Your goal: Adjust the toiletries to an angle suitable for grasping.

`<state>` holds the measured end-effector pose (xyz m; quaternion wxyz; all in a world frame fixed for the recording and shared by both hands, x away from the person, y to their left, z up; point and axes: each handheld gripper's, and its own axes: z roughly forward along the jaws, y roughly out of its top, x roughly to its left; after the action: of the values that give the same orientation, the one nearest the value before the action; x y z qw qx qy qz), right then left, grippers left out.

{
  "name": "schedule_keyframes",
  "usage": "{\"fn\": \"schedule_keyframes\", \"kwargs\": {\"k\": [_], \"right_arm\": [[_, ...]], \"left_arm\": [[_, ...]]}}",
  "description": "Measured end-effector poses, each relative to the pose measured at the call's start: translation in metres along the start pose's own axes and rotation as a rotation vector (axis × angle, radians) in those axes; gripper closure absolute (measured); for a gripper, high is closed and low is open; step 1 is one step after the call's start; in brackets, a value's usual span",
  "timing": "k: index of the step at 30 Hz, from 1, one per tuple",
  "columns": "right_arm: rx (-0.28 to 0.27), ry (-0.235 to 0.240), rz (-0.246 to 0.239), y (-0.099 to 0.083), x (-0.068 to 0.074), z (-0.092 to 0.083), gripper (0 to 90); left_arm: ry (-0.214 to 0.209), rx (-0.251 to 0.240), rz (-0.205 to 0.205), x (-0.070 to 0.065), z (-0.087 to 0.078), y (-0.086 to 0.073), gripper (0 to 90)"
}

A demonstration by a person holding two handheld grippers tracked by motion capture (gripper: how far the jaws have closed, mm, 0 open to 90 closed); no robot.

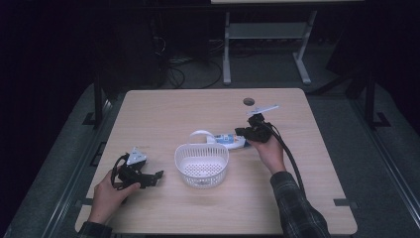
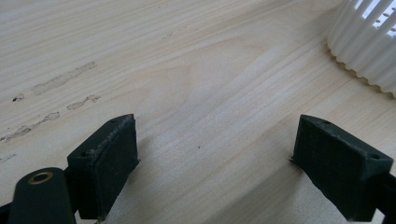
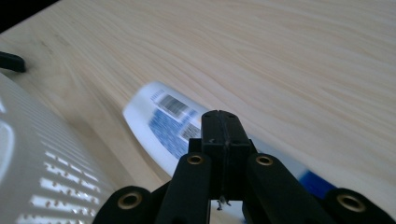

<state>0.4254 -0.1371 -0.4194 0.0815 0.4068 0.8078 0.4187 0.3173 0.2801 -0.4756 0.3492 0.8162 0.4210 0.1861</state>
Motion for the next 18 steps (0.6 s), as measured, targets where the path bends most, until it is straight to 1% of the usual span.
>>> {"fn": "schedule_keyframes", "kwargs": {"k": [1,2,3,4,5,6,8,10,12,13,14,15,16,17,18], "right_arm": [[0.000,0.000,0.000,0.000,0.000,0.000,89.8],[-0.008,0.021,-0.012,0.003,0.004,0.005,89.8],[-0.008,0.021,-0.012,0.003,0.004,0.005,89.8],[-0.008,0.031,-0.018,0.004,0.006,0.008,89.8],[0.010,0.055,-0.007,0.006,0.007,0.013,89.8],[0.020,0.069,-0.017,0.010,0.010,0.020,89.8],[0.023,0.069,-0.022,0.011,0.011,0.023,89.8],[0.020,0.068,-0.053,0.017,0.018,0.032,89.8],[0.027,0.069,-0.059,0.018,0.020,0.035,89.8],[0.048,0.088,-0.069,0.021,0.022,0.041,89.8],[0.058,0.115,-0.083,0.025,0.026,0.047,89.8],[0.058,0.115,-0.083,0.025,0.026,0.047,89.8],[0.059,0.117,-0.093,0.027,0.028,0.049,89.8],[0.071,0.138,-0.107,0.031,0.032,0.055,89.8],[0.074,0.144,-0.117,0.033,0.033,0.057,89.8]], "left_arm": [[0.000,0.000,0.000,0.000,0.000,0.000,12.9],[0.000,0.000,0.000,0.000,0.000,0.000,12.9],[0.000,0.000,0.000,0.000,0.000,0.000,12.9],[0.000,0.000,0.000,0.000,0.000,0.000,12.9],[-0.001,0.000,0.001,0.000,0.000,0.000,12.9],[-0.001,0.001,0.002,0.000,0.000,0.000,12.9],[-0.001,0.001,0.002,0.000,0.000,0.000,12.9],[-0.001,0.000,0.001,0.000,0.000,0.000,12.9],[-0.002,0.003,0.005,0.000,0.000,0.000,12.9],[-0.002,0.003,0.005,0.000,0.000,0.000,12.9],[-0.002,0.003,0.005,0.000,0.000,0.000,12.9],[-0.002,0.003,0.005,0.000,0.000,0.000,12.9],[-0.002,0.003,0.005,0.000,0.000,0.000,12.9],[-0.002,0.003,0.005,0.000,0.000,0.000,12.9],[-0.002,0.003,0.005,0.000,0.000,0.000,12.9]]}}
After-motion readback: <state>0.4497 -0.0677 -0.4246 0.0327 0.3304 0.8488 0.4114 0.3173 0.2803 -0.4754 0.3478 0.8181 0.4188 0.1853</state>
